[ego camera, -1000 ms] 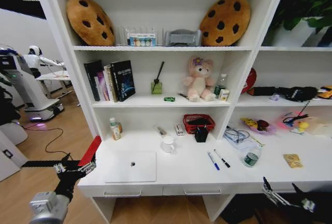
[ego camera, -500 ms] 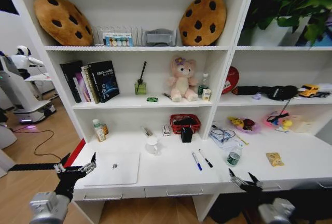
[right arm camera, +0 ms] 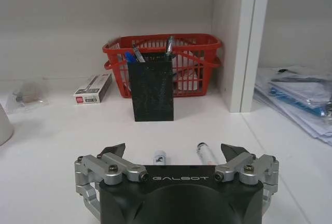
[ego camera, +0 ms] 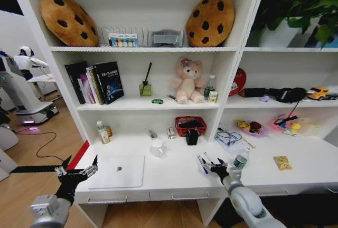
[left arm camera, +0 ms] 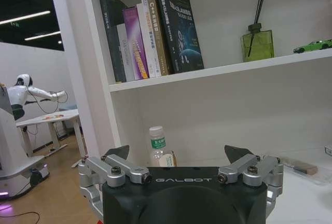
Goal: Organize the objects on the table.
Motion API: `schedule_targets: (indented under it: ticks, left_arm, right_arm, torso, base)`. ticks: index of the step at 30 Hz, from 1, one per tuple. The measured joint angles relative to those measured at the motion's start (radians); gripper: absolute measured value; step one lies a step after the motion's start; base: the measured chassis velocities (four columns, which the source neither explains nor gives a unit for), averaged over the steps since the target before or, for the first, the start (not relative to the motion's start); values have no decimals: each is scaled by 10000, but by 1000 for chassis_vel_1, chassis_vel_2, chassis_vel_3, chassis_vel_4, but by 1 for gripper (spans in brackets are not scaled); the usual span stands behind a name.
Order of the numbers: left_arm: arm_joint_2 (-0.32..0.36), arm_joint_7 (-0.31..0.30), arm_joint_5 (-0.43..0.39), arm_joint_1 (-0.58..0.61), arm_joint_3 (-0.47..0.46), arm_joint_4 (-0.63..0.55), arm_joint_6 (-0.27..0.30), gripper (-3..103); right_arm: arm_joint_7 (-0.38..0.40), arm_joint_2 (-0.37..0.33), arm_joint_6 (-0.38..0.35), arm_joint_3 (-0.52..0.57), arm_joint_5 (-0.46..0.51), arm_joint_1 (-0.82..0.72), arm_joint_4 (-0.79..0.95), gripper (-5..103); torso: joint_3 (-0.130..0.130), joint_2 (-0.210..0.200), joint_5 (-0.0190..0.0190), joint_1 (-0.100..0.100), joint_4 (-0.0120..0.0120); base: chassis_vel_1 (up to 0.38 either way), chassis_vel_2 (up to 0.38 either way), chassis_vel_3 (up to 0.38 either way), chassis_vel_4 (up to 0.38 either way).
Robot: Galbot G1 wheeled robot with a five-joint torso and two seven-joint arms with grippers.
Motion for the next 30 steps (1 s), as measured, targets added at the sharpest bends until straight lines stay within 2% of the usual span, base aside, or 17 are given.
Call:
schedule_targets:
  ticks: [6,11,15,17,18,20,21,23,24,26,27,30]
  left_arm:
    - [0,0,0,0,0,0,0,100]
    - [0,0,0,0,0,0,0,100]
    - [0,0,0,0,0,0,0,100]
    - [0,0,0,0,0,0,0,100]
    - [0,0,0,0,0,0,0,100]
    - [0,0,0,0,0,0,0,100]
    - [0,0,0,0,0,0,0,100]
    - [0,0,0,0,0,0,0,100]
    - [0,0,0,0,0,0,0,100]
    - [0,0,0,0,0,0,0,100]
    - [0,0,0,0,0,0,0,100]
    - [0,0,0,0,0,0,0,100]
  right_arm:
    - [217,250,-160,-765,47,1000,-773,100]
    - [436,377,-322,-922,51,1132,-1049,100]
    - [517,205,-414,-988,255,1143,-1122,101]
    - [607,144,-434,-1006,465,1170,-1202,91]
    - [607,144,-434,-1006,465,1170,-1202,91]
    - [612,102,-403,-1036,525,1215,-1319,80]
    - [612,102,-403,-1036,525,1215,-1319,80]
    - [595,110,-328,-1047,496,1249,-1404,70]
    - [595,110,-328,-1047,496,1249,-1404,70]
    - [501,102,-272,-1104,462,1339,-1519,58]
    - [501,102,-272,-1104,462,1339,-1519,58]
    - [401,69,-243,-1210,406,1499,-1661,42]
  torso:
    - [0,0,-1,-1,2]
    - [0,0,1,0,-1]
    - [-1,1,0,-1,-2]
    - [-1,1,1,-1,-2]
    - [-1,1,1,-1,-2]
    - [-2,2,-2,-1,-1]
    - [-2,2,-2,-1,-1]
    - [-1,2,-1,-1,-2]
    - [-1,2,-1,-1,-2]
    - [-2,2,-1,-2,-1]
    - [-2,2,-1,-2,-1]
    - [-1,2,0,-1,0]
  base:
    - [0,0,0,0]
    - [0,0,0,0]
    - [0,0,0,0]
    - [0,0,0,0]
    - [0,0,0,0]
    - [0,0,0,0]
    - [0,0,0,0]
    - [0,0,0,0]
    - [0,0,0,0]
    - [0,0,0,0]
    - [0,0,0,0]
    - [0,0,0,0]
